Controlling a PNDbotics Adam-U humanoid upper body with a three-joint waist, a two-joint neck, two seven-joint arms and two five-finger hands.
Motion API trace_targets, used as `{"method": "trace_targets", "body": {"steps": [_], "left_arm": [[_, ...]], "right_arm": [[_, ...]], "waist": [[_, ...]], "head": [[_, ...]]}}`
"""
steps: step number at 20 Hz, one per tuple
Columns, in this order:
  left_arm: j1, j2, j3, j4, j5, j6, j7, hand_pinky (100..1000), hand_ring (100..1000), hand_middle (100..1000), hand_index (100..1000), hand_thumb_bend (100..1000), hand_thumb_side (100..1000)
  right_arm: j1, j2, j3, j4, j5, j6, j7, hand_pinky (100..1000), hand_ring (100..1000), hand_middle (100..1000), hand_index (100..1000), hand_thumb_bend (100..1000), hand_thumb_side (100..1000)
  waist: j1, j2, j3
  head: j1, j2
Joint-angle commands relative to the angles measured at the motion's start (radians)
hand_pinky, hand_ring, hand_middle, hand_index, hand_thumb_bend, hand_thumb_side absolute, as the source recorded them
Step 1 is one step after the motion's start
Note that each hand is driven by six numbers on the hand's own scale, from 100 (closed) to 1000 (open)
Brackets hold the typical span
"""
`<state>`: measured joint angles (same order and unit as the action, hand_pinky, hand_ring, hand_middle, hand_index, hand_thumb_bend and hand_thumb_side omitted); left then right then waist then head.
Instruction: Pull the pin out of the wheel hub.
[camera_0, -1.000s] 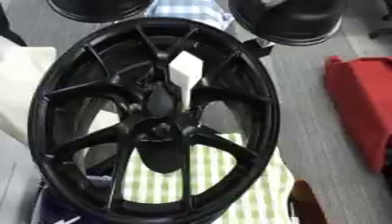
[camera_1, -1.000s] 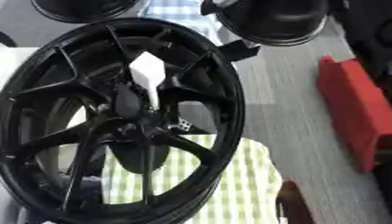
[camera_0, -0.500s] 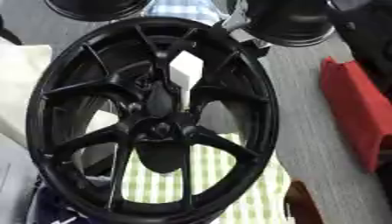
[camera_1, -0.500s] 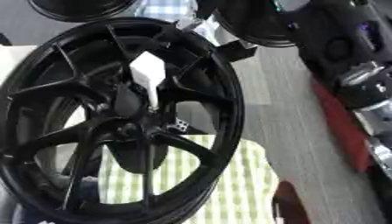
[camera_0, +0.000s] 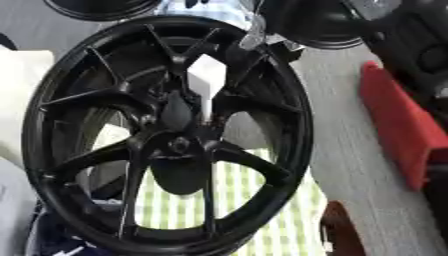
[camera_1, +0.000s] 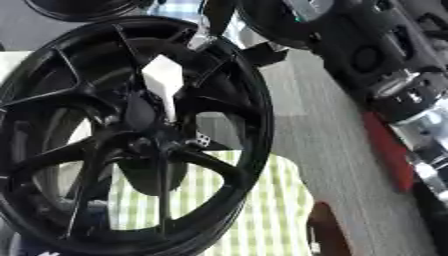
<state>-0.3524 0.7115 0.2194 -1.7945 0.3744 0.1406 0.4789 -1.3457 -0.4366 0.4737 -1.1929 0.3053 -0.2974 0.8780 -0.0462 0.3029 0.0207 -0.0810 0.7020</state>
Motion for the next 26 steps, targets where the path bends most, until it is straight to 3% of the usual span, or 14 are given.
{"method": "trace_targets", "body": {"steps": [1,9,20,26], "left_arm": [[-0.010,0.031,0.016,-0.014,0.002,-0.001,0.005,738,784,722,831,878,616],[-0.013,0.036,0.018,-0.015,0.003,-0.003,0.005,739,784,722,831,878,615],[-0.010,0.030,0.020,-0.016,0.007,-0.004,0.006,739,782,715,831,878,615],[-0.006,0.025,0.021,-0.015,0.011,-0.005,0.008,738,781,713,831,877,615]], "right_arm": [[-0.030,-0.033,0.003,0.011,-0.041,-0.023,0.029,876,814,800,845,552,269],[-0.045,-0.048,0.053,0.024,-0.124,-0.003,0.029,873,803,801,844,548,256],[-0.030,-0.050,0.129,-0.030,-0.229,0.042,0.029,865,790,794,841,553,269],[-0.014,-0.057,0.150,-0.055,-0.236,0.067,0.029,861,787,791,838,557,262]], "waist": [[0.004,-0.020,0.000],[0.003,-0.011,-0.002],[0.001,-0.011,0.002],[0.000,-0.013,0.004]], "head": [[-0.004,0.000],[-0.011,-0.004],[-0.024,0.000],[-0.025,0.001]]}}
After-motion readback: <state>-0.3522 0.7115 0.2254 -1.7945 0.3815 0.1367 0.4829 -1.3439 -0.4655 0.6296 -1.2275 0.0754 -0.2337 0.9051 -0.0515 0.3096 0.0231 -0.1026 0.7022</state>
